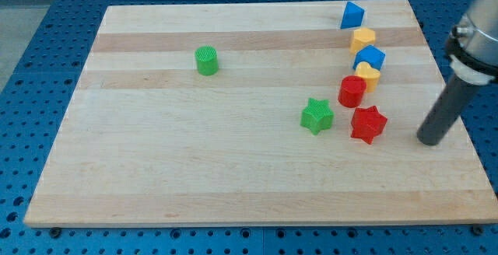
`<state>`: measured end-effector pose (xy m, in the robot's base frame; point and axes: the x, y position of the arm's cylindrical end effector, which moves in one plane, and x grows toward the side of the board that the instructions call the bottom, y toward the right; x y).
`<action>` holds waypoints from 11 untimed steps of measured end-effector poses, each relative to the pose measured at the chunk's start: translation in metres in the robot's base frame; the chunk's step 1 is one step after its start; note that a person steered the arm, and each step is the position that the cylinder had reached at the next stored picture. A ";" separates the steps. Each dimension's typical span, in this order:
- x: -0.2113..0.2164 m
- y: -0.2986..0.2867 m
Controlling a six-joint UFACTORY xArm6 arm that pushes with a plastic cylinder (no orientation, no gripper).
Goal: Push the red circle a bit left
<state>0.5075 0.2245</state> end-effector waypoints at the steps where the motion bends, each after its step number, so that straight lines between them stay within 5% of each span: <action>1: 0.000 -0.054; 4: -0.022 -0.232; 5: -0.021 -0.237; 8: 0.002 -0.093; 11: -0.090 -0.084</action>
